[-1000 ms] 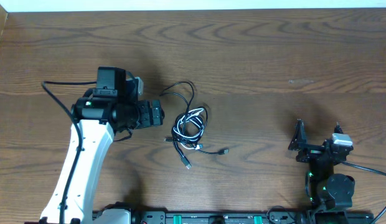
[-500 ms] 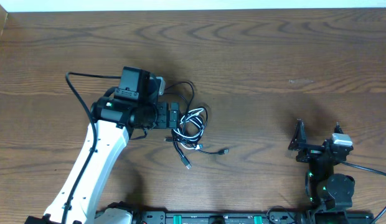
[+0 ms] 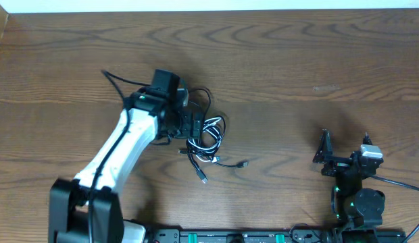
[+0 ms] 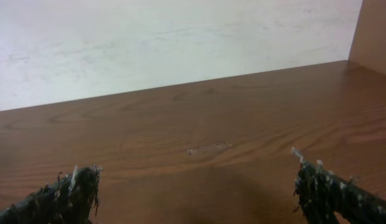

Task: Untangle cables
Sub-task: 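Move the left gripper forward over the tangled black and white cables, then lower the left gripper and grasp the cable bundle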

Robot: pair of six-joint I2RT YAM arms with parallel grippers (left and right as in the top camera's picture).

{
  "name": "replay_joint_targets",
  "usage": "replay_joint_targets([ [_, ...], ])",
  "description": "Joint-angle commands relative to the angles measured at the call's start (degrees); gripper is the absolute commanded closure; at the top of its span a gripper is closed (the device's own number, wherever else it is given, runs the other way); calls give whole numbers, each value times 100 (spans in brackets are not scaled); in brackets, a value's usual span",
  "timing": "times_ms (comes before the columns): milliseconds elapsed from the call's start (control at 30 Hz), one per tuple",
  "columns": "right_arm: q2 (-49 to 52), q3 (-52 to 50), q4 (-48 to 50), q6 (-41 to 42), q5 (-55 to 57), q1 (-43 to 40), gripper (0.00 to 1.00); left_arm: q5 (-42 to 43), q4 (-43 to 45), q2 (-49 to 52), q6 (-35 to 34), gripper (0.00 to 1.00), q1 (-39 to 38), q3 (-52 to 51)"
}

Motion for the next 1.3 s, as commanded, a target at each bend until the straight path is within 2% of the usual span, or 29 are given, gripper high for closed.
replay_joint_targets([
  [0,-48,-7,-26,-42,-13,-28,1,-535,-94,166,-240,2,-11,94],
  [133,-48,-7,-26,-42,-13,-28,1,-560,-216,184,-234,1,-11,94],
  [267,-48,-7,-26,-42,-13,-28,1,-553,-348,188,-199,11,-11,83],
  [933,-48,-7,-26,-42,-13,-28,1,-597,-48,538,-326,10,-236,-31],
  [1033,-48,-7,-26,-42,-13,-28,1,-599,-79,645,-326,16,-236,-50],
  [1267,-48,-7,-26,-42,-13,-28,1,-597,-2,817,-326,21,-236,-243],
])
